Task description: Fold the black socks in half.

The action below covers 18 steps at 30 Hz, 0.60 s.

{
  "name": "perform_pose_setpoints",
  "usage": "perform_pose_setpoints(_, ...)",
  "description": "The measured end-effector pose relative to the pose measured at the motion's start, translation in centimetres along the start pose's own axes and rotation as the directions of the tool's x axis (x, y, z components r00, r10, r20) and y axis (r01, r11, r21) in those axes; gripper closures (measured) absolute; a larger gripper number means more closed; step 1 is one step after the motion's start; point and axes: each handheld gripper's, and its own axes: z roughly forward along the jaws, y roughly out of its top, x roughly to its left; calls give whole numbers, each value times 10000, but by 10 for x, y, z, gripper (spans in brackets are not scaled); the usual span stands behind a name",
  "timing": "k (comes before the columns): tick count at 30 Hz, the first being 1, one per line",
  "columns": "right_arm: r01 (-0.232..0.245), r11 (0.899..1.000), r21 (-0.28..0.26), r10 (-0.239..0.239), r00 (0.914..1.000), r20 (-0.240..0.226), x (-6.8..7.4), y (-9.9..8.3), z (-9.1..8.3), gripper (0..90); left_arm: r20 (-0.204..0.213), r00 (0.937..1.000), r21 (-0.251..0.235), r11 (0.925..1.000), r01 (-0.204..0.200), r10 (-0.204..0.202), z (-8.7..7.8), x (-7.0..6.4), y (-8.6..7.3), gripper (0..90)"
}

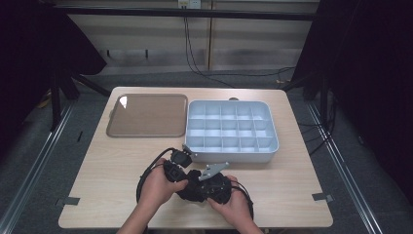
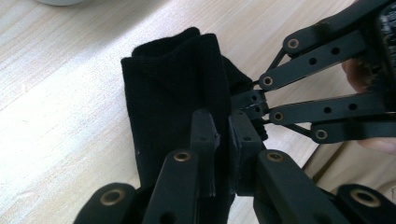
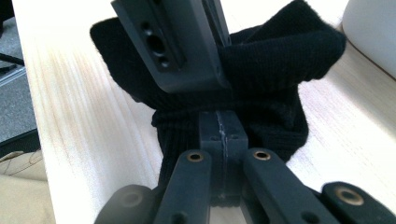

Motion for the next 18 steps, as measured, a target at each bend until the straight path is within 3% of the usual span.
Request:
perform_pose_setpoints(7, 101, 9999, -88, -100, 9999, 52, -1, 2, -6, 893, -63, 9999, -19, 9999, 110, -111, 1, 5, -2, 824)
perform_pose_setpoints(13, 107, 9999, -115, -103, 9993, 351, -7, 1, -28, 899, -117, 9997, -86, 9998, 205, -206, 2, 4, -2, 824)
perform_pose_setpoints(18, 24, 10000, 80, -26, 9994, 358, -12, -5, -34, 900, -109, 9999, -4, 9999, 105, -105, 3, 3, 0, 824)
